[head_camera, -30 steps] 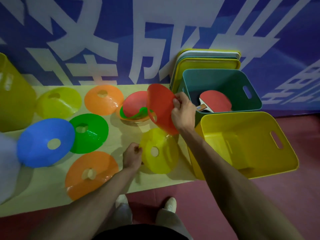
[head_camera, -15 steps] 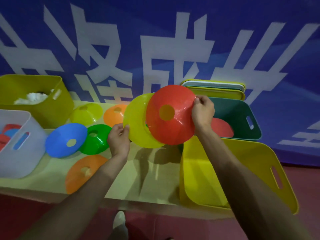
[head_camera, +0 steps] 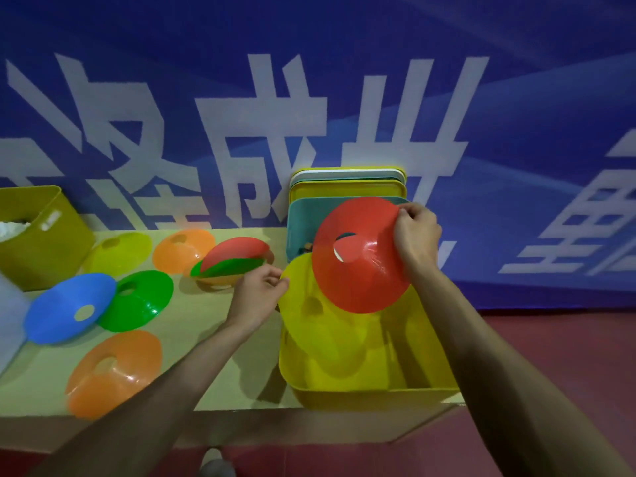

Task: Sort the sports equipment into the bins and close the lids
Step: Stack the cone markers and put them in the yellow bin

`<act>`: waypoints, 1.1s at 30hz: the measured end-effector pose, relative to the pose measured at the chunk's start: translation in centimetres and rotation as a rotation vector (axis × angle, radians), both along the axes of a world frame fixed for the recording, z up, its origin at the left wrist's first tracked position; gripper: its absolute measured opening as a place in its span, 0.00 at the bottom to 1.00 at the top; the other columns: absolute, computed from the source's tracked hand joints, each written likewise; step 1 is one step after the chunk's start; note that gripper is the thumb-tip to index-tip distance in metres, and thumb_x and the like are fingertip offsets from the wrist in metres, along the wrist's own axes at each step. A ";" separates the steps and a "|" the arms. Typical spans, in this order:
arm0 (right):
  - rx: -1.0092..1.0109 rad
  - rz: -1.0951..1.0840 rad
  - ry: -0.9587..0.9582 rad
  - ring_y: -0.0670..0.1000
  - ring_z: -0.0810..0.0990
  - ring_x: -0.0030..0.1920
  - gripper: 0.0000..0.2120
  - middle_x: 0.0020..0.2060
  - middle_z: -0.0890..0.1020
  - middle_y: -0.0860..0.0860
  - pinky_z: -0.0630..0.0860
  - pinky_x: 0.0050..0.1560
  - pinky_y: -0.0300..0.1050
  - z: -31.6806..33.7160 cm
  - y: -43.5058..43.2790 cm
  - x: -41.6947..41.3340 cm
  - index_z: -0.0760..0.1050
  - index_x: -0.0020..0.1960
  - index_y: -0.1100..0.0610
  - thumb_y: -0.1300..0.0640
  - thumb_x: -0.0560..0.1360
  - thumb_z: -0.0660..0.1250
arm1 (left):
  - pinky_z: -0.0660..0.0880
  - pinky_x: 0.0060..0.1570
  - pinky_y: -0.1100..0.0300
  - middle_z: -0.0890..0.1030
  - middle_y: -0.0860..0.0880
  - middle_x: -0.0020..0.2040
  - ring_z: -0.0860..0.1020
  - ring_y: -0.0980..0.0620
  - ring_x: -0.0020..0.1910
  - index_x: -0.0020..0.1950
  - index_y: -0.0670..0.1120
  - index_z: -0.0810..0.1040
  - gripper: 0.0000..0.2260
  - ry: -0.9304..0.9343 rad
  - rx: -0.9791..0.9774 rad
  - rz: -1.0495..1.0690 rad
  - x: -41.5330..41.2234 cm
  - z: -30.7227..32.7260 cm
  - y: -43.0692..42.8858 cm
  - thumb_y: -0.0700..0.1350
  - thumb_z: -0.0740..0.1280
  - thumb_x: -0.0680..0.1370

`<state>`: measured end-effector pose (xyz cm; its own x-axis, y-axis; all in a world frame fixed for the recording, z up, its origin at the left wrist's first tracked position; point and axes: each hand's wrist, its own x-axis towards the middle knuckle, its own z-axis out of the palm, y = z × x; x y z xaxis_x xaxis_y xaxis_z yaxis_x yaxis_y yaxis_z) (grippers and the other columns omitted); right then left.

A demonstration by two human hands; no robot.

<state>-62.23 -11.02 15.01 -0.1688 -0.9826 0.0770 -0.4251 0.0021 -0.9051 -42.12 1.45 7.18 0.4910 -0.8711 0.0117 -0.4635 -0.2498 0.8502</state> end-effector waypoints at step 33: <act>0.080 0.836 0.559 0.60 0.83 0.48 0.10 0.46 0.84 0.59 0.76 0.55 0.54 -6.6 4.2 8.7 0.81 0.50 0.58 0.58 0.76 0.62 | 0.76 0.48 0.56 0.83 0.49 0.45 0.81 0.51 0.45 0.45 0.51 0.79 0.07 0.087 0.102 -0.055 2.9 -0.3 0.7 0.40 0.65 0.76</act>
